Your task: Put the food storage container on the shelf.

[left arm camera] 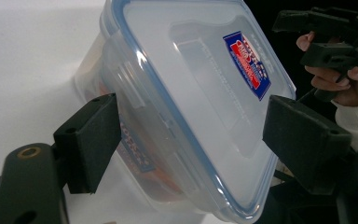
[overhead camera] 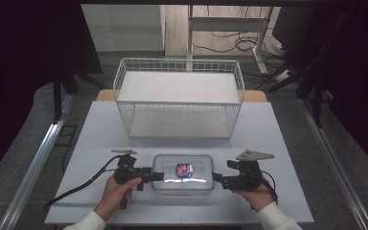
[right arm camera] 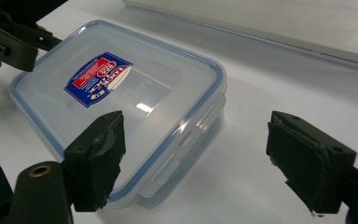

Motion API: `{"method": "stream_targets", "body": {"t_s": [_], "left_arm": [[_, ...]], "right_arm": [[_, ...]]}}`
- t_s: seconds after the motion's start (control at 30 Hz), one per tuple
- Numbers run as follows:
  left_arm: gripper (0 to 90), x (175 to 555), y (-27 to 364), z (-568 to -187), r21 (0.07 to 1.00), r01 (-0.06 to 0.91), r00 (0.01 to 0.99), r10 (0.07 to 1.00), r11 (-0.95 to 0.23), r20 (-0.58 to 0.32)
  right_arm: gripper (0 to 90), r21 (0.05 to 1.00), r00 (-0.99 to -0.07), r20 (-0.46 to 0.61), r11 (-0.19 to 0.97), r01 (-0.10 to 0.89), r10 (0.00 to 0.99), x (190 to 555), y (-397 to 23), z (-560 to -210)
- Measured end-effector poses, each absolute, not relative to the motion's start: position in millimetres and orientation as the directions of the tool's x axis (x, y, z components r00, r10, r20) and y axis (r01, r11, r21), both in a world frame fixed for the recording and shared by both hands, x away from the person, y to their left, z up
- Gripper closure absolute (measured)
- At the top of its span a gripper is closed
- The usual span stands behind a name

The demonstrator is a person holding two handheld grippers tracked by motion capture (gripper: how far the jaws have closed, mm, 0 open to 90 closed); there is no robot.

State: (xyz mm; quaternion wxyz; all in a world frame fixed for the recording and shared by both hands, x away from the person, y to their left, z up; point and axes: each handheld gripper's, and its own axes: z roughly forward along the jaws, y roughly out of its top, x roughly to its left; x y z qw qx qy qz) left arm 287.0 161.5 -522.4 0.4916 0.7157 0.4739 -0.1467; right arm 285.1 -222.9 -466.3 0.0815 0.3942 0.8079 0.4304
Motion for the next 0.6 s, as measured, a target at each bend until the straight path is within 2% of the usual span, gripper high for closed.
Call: {"method": "stream_targets", "body": {"t_s": [0.1,0.37,0.6], "left_arm": [[20.4,287,161,-523,0.557,0.827,0.506,0.529,-0.073,-0.682],[21.7,288,161,-526,0.543,0.836,0.498,0.524,-0.077,-0.691],[20.5,290,160,-529,0.524,0.847,0.488,0.524,-0.089,-0.698]], "right_arm": [[16.3,0.743,-0.676,0.242,0.315,0.591,0.696,286,-223,-468],[10.8,0.64,-0.631,0.429,0.275,0.717,0.646,301,-213,-484],[10.2,0.57,-0.59,0.503,0.27,0.776,0.632,312,-203,-498]]}}
